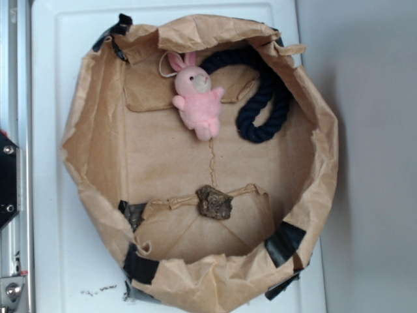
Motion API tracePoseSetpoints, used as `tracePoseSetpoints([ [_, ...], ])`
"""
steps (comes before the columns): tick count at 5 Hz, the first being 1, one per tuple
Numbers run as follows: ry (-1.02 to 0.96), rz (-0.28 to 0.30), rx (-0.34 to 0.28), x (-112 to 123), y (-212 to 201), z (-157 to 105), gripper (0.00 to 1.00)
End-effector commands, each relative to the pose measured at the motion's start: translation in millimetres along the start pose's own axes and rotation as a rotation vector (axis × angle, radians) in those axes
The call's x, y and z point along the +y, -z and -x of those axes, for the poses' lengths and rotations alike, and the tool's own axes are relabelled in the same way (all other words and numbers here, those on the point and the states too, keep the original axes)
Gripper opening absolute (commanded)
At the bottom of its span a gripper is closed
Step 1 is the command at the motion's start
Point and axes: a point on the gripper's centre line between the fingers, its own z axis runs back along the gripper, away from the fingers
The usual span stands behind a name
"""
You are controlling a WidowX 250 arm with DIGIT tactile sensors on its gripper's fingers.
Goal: Grab the rock.
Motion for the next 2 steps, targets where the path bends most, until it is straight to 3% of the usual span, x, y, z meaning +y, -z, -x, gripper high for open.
tracePoseSetpoints([
  [1, 0.000, 0.000, 0.000, 0.0, 0.0, 0.0, 1.00],
  [2, -0.029, 0.018, 0.018, -14.2, 4.0, -16.9, 1.00],
])
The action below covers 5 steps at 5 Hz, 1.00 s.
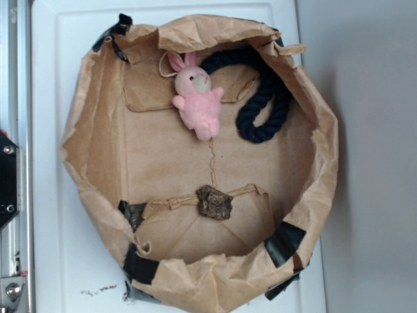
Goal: Grab the rock.
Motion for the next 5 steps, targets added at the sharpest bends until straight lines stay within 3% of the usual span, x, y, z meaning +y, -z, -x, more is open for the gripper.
tracePoseSetpoints([
  [1, -0.030, 0.050, 0.025, -24.5, 12.0, -36.6, 1.00],
  [4, 0.067, 0.100, -0.047, -35.3, 36.1, -57.1, 1.00],
  [5, 0.051, 0.105, -0.035, -37.4, 43.0, -68.2, 1.00],
])
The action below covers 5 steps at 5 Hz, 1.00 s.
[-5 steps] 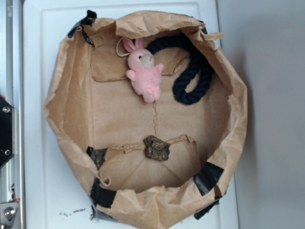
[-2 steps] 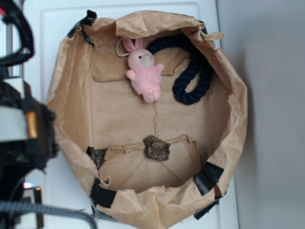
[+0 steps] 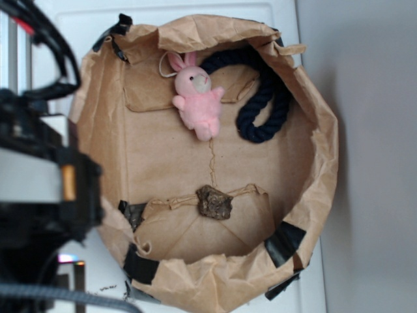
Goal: Grab the rock.
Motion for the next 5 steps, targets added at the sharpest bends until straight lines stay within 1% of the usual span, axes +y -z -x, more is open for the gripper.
tracePoseSetpoints([
  [1, -0.019, 0.026, -0.018, -10.8, 3.6, -35.9, 1.00],
  [2, -0.045, 0.026, -0.021, -15.9, 1.1, -57.4, 1.00],
  [5, -0.045, 0.026, -0.021, -15.9, 1.1, -57.4, 1.00],
])
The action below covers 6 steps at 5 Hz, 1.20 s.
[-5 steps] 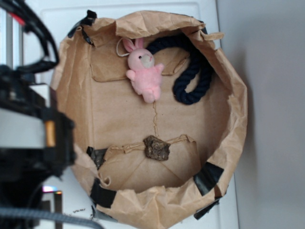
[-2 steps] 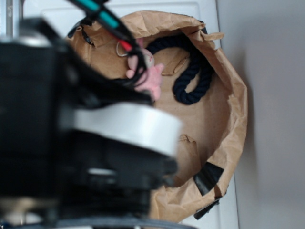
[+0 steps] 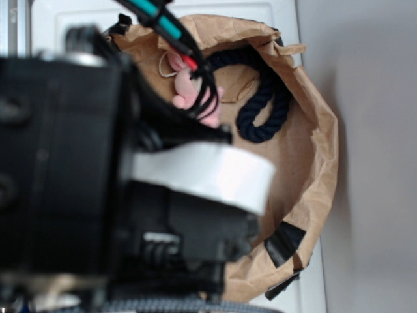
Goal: Grab the rock.
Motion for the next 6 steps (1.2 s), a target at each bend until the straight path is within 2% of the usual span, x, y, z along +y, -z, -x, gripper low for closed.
tracePoseSetpoints([
  [1, 0.052, 0.106, -0.078, -0.2, 5.0, -3.5, 1.00],
  [2, 0.021, 0.083, -0.107, 3.7, 20.8, -15.2, 1.00],
  [3, 0.004, 0.064, -0.107, 10.4, 30.4, -23.6, 1.00],
  [5, -0.032, -0.118, -0.146, 21.8, 90.9, -38.7, 1.00],
  [6, -0.014, -0.167, -0.123, 26.9, 117.4, -35.8, 1.00],
])
